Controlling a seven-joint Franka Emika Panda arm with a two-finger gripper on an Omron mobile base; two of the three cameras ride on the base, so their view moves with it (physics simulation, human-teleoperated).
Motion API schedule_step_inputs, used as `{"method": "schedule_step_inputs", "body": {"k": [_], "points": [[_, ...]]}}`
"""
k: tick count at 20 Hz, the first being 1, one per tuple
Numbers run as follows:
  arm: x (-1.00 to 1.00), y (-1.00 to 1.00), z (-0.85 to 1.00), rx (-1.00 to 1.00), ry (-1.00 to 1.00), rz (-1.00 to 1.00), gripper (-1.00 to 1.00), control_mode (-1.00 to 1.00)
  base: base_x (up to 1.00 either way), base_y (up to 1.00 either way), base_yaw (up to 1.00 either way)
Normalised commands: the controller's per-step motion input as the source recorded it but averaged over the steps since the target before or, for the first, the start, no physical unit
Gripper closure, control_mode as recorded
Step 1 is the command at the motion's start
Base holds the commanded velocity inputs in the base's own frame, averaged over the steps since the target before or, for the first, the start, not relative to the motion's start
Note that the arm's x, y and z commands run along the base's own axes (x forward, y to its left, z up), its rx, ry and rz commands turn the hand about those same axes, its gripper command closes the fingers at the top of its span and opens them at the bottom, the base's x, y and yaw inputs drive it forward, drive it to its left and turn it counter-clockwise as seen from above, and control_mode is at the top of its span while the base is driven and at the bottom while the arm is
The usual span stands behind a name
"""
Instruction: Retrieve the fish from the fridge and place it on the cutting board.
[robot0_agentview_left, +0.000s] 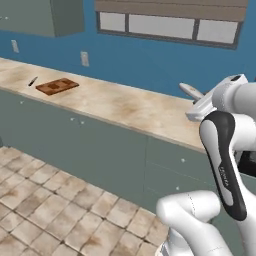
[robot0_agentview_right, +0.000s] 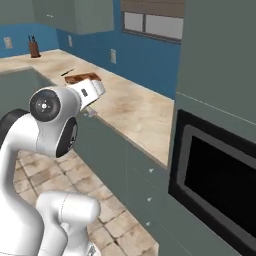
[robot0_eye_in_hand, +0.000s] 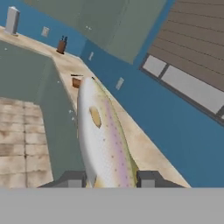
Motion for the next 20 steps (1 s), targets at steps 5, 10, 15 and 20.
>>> {"method": "schedule_step_inputs", "body": {"k": [5,10,15,20], "points": [[0.0,0.0,0.0,0.0,0.0,0.0,1.0,1.0,0.85,0.29,0.27],[0.0,0.0,0.0,0.0,0.0,0.0,1.0,1.0,1.0,0.17,0.21],[0.0,0.0,0.0,0.0,0.0,0.0,1.0,1.0,1.0,0.18,0.15],[0.0,0.0,0.0,0.0,0.0,0.0,1.0,1.0,0.96,0.28,0.06]]}}
